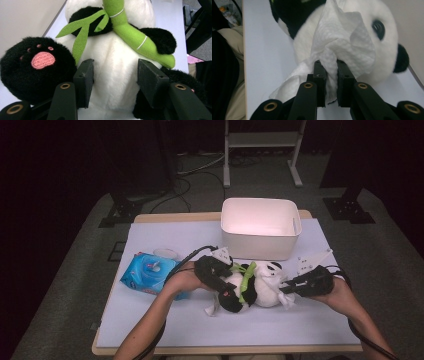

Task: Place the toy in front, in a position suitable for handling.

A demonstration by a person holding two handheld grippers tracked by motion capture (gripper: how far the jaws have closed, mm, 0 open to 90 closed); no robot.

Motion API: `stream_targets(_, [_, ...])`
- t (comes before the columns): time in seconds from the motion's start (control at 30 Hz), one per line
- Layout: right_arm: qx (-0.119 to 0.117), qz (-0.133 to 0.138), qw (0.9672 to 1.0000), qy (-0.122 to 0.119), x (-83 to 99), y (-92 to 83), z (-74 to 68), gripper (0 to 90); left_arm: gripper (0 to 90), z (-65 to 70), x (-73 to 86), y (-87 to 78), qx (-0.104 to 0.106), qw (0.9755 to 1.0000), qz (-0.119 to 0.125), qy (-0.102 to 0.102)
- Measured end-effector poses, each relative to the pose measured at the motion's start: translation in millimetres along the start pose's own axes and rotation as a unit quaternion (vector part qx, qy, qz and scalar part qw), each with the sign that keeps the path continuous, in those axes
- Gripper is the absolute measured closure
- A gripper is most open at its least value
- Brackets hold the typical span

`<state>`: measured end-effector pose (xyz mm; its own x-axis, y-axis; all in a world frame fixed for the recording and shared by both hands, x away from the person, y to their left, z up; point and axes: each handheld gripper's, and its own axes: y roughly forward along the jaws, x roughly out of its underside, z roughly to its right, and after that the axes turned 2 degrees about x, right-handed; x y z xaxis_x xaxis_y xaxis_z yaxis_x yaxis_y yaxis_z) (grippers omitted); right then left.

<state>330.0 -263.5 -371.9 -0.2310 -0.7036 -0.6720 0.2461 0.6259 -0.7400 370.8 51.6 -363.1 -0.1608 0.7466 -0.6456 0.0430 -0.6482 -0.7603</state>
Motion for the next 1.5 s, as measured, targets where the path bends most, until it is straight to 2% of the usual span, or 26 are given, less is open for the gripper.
stream_targets(0.1, [-0.003, 0.0, 0.9999, -0.013, -7.4, 2.3, -3.6, 79.5, 47.5, 0.3, -0.5, 0.0, -0.001, 1.0, -0.002, 0.0])
stream_targets(0.37, [-0.017, 0.003, 0.9984, -0.054, -42.3, 17.7, -13.6, 79.6, 47.5, 0.5, -0.1, 0.2, 0.0, 1.0, 0.001, 0.001])
stream_targets(0.43, [-0.019, 0.004, 0.9982, -0.057, -45.7, 19.2, -14.3, 79.6, 47.5, 0.7, -0.2, 0.3, 0.0, 1.0, 0.001, 0.002])
stream_targets(0.53, [-0.022, -0.002, 0.9971, -0.072, -58.6, 27.4, -15.7, 79.6, 47.5, 1.3, -0.3, 0.1, 0.0, 1.0, -0.001, 0.004])
stream_targets(0.77, [-0.023, -0.008, 0.9962, -0.084, -68.0, 34.5, -16.3, 79.7, 47.5, 0.3, 1.5, -0.3, 0.002, 1.0, 0.004, 0.003])
stream_targets(0.93, [-0.017, -0.001, 0.9973, -0.071, -58.1, 24.5, -14.8, 79.6, 47.7, -0.5, 3.0, -0.8, 0.006, 0.9999, 0.009, -0.001])
stream_targets(1.17, [-0.002, 0.012, 0.999, -0.042, -28.8, 6.3, -8.1, 79.7, 47.6, -1.1, 4.0, -1.3, 0.008, 0.9999, 0.01, -0.001])
stream_targets(1.3, [0.002, 0.017, 0.9998, -0.009, -3.1, -0.4, -1.4, 79.7, 47.6, -1.4, 3.6, -1.5, 0.008, 0.9999, 0.007, 0.0])
stream_targets(1.4, [0.007, 0.017, 0.9998, 0.002, 6.6, -1.9, 1.6, 79.6, 47.6, -1.9, 3.8, -1.5, 0.009, 0.9999, 0.008, -0.001])
stream_targets(1.5, [0.004, 0.027, 0.9989, 0.039, 24.6, -3.4, 10.5, 79.7, 47.6, -2.1, 3.7, -1.6, 0.009, 0.9999, 0.008, -0.001])
